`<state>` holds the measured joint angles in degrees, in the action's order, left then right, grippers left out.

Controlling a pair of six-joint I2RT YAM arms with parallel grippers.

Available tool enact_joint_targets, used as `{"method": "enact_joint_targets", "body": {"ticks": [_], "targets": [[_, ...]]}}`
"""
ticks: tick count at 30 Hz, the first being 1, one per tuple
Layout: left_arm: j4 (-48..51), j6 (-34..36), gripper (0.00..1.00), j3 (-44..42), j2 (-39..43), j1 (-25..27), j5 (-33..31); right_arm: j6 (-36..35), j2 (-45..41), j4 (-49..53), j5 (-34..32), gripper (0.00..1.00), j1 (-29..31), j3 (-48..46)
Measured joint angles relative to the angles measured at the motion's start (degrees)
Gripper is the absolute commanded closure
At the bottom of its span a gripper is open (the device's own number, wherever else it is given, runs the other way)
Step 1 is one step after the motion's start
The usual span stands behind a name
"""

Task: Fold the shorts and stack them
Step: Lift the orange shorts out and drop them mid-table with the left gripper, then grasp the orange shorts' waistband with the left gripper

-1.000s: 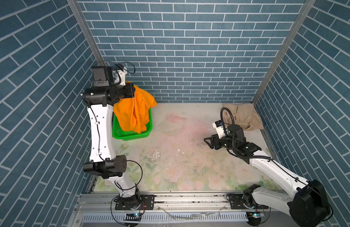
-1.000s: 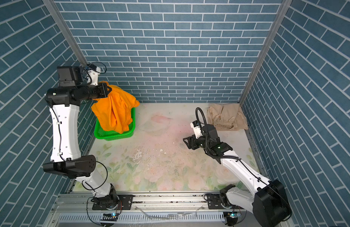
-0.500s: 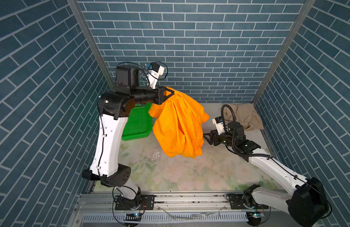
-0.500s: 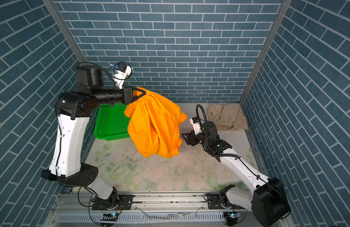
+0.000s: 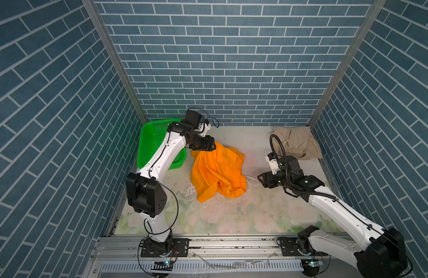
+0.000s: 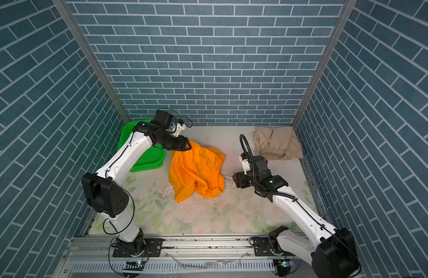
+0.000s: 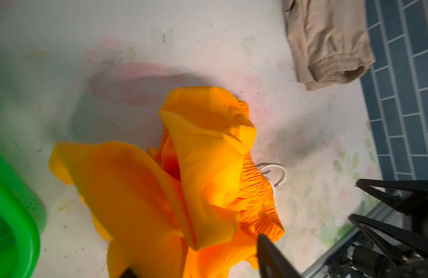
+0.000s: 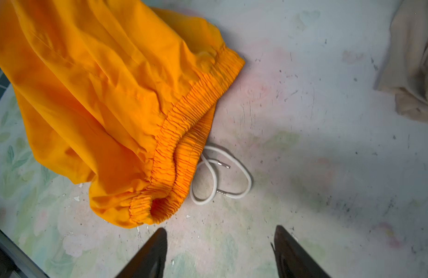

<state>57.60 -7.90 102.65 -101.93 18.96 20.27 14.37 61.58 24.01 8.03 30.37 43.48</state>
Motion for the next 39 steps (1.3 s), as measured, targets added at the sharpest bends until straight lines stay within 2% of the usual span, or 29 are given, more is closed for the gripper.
{"method": "enact_joint_targets", "body": {"ticks": [4, 6, 11, 13, 15, 17, 20, 25, 31, 34, 39], "targets": [[2.4, 1.8, 0.0, 2.0, 1.0, 1.8, -5.2, 1.3, 0.4, -0.5, 1.6, 0.27, 0.0, -3.1], [2.7, 2.9, 0.0, 1.5, 3.5, 4.8, -7.2, 2.2, 0.4, -1.1, 1.8, 0.25, 0.0, -4.8], [2.7, 4.1, 0.0, -5.2, 11.1, 20.5, -10.9, 4.7, 0.2, -3.7, 4.0, 0.25, -1.9, -6.1], [3.5, 3.9, 0.0, -6.3, 11.2, 26.4, -13.7, 5.9, -0.2, -4.9, 4.9, 0.25, -4.4, -6.1], [5.0, 3.0, 0.0, -6.5, 10.6, 30.0, -17.9, 7.2, -0.9, -5.7, 5.7, 0.25, -7.4, -6.3], [7.0, 1.1, 0.0, -6.3, 10.3, 31.1, -23.7, 8.4, -2.5, -6.3, 6.4, 0.24, -10.4, -7.0], [7.3, 0.6, 0.0, -6.0, 11.0, 30.9, -26.4, 9.2, -5.0, -6.0, 6.8, 0.25, -12.6, -7.6], [-0.8, 0.6, 0.0, -11.0, 12.1, 35.9, -21.4, 9.5, -9.0, -5.9, 8.0, 0.24, -14.5, -7.7], [-4.9, 0.5, 0.0, -12.2, 0.4, 42.3, -20.8, 11.3, -12.9, -6.0, 9.5, 0.25, -17.7, -9.2], [-6.8, 0.3, 0.0, -14.1, -4.1, 43.2, -21.6, 11.9, -13.5, -5.8, 10.3, 0.25, -18.3, -10.0], [-9.7, -0.2, 0.01, -16.9, -6.0, 43.1, -23.5, 12.4, -14.0, -5.8, 11.4, 0.24, -18.8, -10.0]]}}
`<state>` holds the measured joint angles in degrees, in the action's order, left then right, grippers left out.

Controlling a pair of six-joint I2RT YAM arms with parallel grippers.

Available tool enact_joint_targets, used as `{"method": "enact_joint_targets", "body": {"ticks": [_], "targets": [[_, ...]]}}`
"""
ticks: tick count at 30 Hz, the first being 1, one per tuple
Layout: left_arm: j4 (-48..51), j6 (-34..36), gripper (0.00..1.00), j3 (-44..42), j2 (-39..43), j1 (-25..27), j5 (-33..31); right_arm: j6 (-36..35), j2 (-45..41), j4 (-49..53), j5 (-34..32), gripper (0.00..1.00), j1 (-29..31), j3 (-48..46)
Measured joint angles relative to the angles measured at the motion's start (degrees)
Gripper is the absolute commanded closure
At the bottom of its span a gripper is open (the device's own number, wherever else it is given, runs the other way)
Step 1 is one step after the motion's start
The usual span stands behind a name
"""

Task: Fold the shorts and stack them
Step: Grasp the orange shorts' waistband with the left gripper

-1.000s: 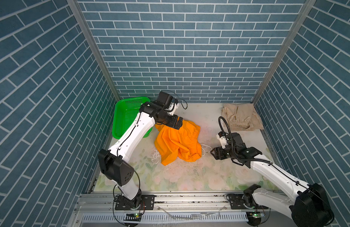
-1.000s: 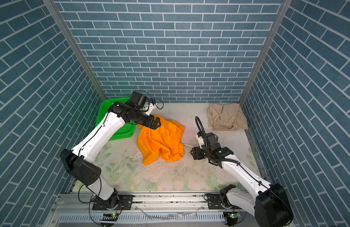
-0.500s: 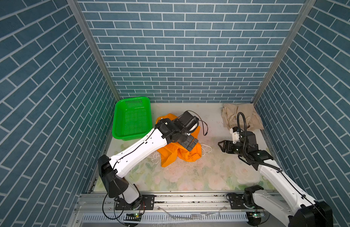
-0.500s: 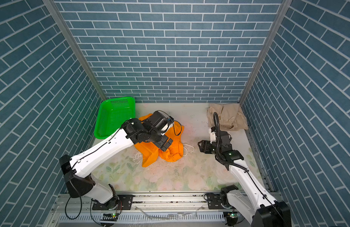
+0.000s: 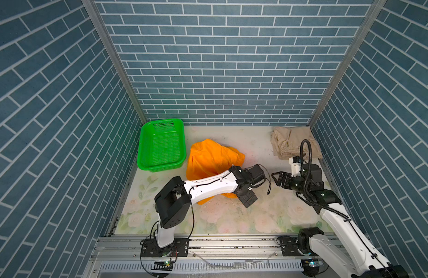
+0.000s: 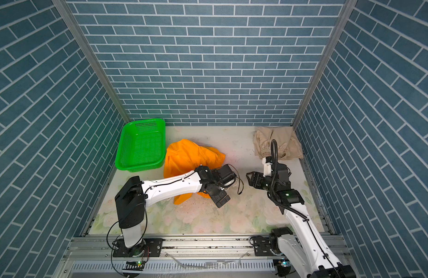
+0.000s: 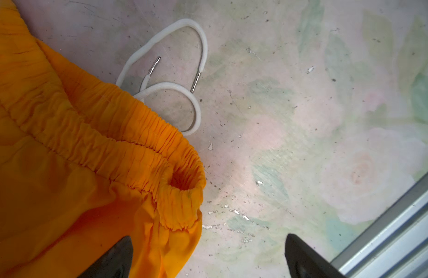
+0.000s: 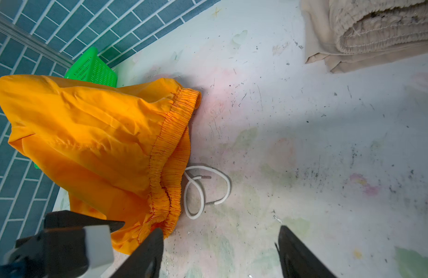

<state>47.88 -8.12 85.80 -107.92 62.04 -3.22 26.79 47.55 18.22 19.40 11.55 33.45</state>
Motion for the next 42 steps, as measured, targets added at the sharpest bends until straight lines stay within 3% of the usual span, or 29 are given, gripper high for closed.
{"method": "enact_joint_targets", "body": {"ticks": [3, 9, 12, 15, 16, 22, 31, 36, 42], "targets": [[-1.8, -0.2, 0.06, 0.0, -1.4, 0.0, -1.1, 0.0, 0.0, 0.0, 0.7, 0.24, -0.2, 0.0], [-3.5, 0.1, 0.35, 0.1, -6.3, 0.0, -2.3, 0.0, 0.1, -0.3, 1.9, 0.24, -0.4, 0.0], [-3.3, 0.6, 0.6, 0.1, -8.2, -0.2, -3.6, 0.0, 0.1, -0.3, 1.9, 0.24, -0.4, 0.0], [-3.1, 1.0, 0.93, 0.1, -8.3, -0.9, -4.6, 0.0, 0.1, -0.2, 1.9, 0.24, -0.5, 0.0], [-2.8, 1.3, 1.0, 0.3, -8.3, -1.4, -4.8, 0.0, 0.1, -0.1, 1.9, 0.24, -0.5, 0.0], [3.0, 3.7, 1.0, 3.0, -4.9, -5.7, -7.5, -1.0, 0.1, 0.3, 1.7, 0.24, -0.5, 0.0], [17.7, 9.6, 1.0, 15.7, 17.1, -12.7, -8.7, -6.1, 2.4, -0.9, 5.0, 0.23, 1.2, 0.6], [22.8, 10.6, 1.0, 19.0, 25.6, -19.6, -9.4, -10.6, 5.1, -3.5, 3.4, 0.22, 13.1, 2.5], [25.6, 11.4, 1.0, 15.8, 27.1, -25.2, -9.4, -16.1, 16.7, -7.7, -1.9, 0.21, 24.8, 6.0]]}}
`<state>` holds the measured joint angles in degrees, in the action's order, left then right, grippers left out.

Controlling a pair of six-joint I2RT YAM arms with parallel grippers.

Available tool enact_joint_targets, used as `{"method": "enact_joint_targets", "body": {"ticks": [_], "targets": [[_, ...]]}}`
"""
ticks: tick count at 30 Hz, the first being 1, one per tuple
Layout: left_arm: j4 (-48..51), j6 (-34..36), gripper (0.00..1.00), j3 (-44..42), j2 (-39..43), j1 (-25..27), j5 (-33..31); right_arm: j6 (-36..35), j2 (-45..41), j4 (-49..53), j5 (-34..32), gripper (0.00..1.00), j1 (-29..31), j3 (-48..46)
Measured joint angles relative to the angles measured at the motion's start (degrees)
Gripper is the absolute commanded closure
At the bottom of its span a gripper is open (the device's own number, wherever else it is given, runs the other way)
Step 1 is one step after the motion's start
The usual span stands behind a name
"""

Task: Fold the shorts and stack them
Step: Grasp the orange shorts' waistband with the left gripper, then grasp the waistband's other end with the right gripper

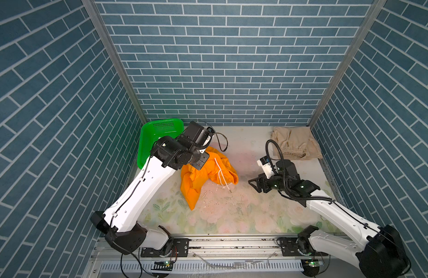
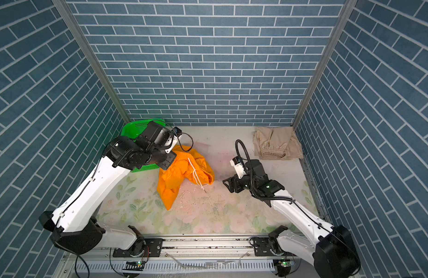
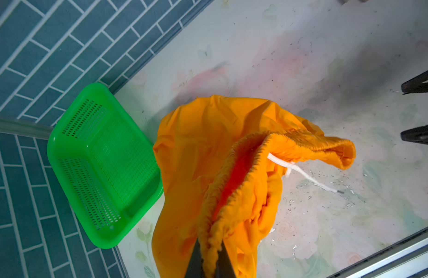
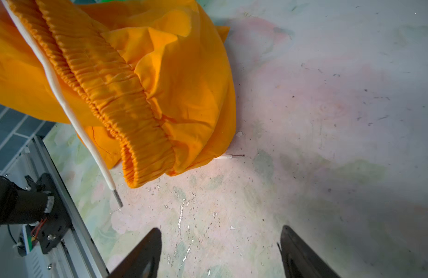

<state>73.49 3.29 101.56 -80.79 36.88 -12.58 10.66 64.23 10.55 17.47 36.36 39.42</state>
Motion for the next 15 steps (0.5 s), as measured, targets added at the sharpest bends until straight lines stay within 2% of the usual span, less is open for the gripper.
{"method": "enact_joint_targets", "body": {"ticks": [7, 15], "targets": [[0.2, 0.4, 1.0, -1.2, 0.1, -3.9, 0.7, -5.7, 13.0, -1.7, -3.8, 0.2, 11.3, 7.3], [0.0, 0.7, 1.0, -1.9, 0.1, -5.6, 1.4, -8.1, 15.5, -4.6, -9.1, 0.2, 19.2, 8.6]]}}
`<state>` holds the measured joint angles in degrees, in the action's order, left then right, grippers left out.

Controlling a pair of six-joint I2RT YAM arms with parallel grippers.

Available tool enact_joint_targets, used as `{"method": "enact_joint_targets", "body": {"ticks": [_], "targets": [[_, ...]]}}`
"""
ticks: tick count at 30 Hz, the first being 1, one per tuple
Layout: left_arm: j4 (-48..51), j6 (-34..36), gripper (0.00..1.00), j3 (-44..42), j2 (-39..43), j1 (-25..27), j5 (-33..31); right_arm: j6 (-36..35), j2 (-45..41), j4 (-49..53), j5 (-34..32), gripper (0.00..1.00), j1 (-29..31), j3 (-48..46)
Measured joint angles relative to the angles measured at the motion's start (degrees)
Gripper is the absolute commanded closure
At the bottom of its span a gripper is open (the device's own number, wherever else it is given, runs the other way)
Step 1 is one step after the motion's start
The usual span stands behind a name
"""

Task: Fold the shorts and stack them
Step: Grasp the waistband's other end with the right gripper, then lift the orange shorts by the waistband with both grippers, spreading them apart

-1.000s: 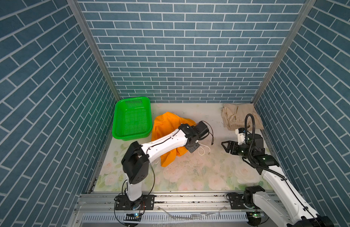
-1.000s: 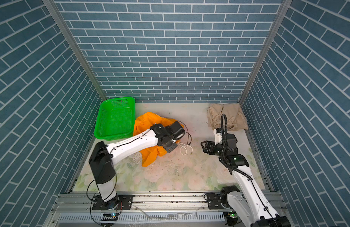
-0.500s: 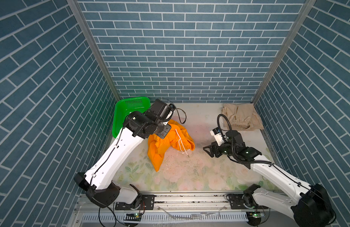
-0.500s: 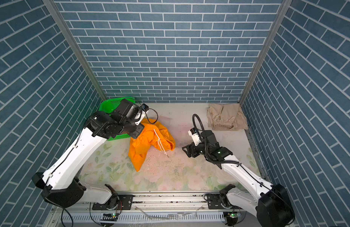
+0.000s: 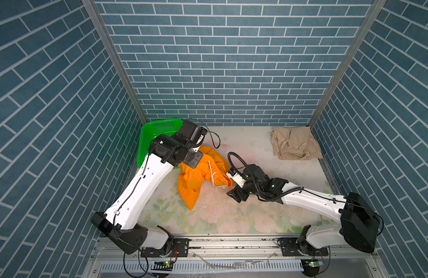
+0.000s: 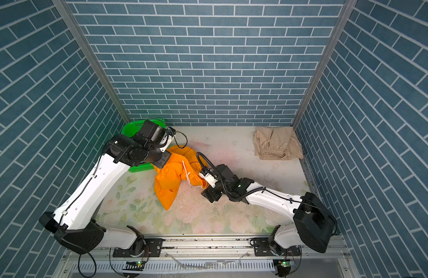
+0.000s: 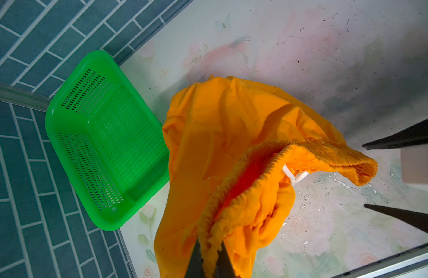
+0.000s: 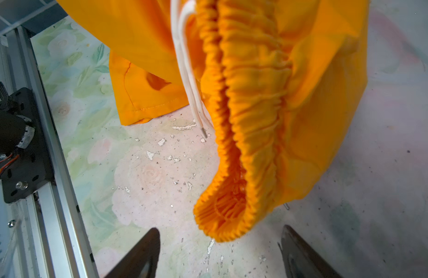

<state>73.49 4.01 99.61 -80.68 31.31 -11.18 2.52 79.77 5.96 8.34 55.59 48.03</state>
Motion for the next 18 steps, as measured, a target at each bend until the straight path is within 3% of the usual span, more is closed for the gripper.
{"method": "enact_joint_targets", "body": {"ticks": [3, 5, 8, 10, 12, 18], "targets": [[0.0, 0.1, 1.0, 0.0, 0.0, -0.5, 0.3, 0.0, 1.0, -3.3, -3.8, 0.21, 1.5, -0.4], [-0.1, 0.1, 1.0, 0.0, 0.0, -0.9, 0.4, 0.0, 2.3, -5.6, -6.2, 0.27, 1.6, -0.4], [-0.1, 0.1, 1.0, -0.1, 0.0, -1.4, 0.9, -0.6, 4.9, -7.8, -9.5, 0.52, 1.5, -0.2], [-0.2, 0.2, 1.0, -0.2, 0.0, -1.7, 1.2, -1.4, 6.9, -7.7, -11.7, 0.82, 1.5, 0.6], [-0.4, 0.5, 1.0, -0.2, 0.1, -1.9, 1.4, -1.8, 8.0, -7.1, -13.7, 1.0, 1.3, 1.8], [-1.3, 2.4, 1.0, -0.2, 1.0, -2.9, 2.4, -2.9, 3.7, -3.0, -17.2, 1.0, -2.2, 4.5]]}}
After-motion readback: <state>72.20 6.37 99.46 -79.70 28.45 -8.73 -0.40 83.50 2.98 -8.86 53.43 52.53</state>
